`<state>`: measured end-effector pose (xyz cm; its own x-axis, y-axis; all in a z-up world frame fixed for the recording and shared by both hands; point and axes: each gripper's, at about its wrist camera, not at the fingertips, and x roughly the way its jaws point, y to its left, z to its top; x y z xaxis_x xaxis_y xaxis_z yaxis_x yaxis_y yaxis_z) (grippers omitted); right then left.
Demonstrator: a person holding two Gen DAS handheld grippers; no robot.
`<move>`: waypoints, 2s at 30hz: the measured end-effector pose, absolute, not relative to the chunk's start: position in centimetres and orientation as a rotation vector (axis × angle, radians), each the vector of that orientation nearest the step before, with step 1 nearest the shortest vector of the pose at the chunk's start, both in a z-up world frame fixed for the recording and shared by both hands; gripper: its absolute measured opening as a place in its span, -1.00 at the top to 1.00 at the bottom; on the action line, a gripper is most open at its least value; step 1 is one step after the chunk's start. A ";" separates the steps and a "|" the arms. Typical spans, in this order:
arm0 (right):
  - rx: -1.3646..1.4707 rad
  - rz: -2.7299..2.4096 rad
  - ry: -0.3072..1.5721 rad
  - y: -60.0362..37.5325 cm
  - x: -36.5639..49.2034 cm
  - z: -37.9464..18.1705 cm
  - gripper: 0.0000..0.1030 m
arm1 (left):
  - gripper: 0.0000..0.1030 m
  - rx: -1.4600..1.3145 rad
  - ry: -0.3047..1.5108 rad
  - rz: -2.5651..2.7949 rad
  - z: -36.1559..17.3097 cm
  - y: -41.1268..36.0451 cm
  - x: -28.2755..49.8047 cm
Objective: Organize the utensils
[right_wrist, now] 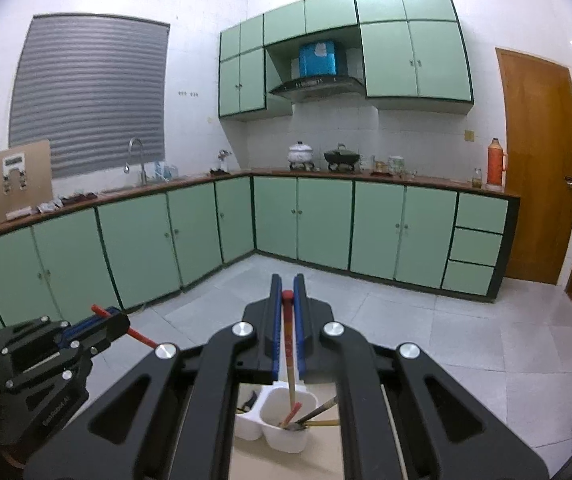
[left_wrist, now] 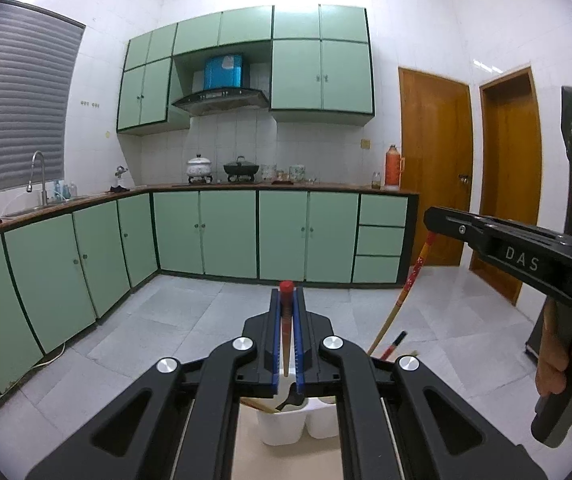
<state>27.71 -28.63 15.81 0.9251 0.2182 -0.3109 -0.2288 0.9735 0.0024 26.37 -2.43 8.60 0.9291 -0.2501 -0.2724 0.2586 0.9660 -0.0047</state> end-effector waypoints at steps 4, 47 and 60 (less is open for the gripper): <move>-0.026 0.224 0.374 -28.8 30.0 13.4 0.91 | 0.89 0.047 0.325 -0.242 6.8 -2.9 29.1; 0.073 0.138 0.509 -31.7 15.7 5.1 -0.90 | -0.88 0.032 0.414 -0.122 2.6 -0.2 18.8; 0.079 0.180 0.514 -30.7 12.1 6.0 -0.90 | -0.88 0.020 0.436 -0.152 3.0 -0.2 14.8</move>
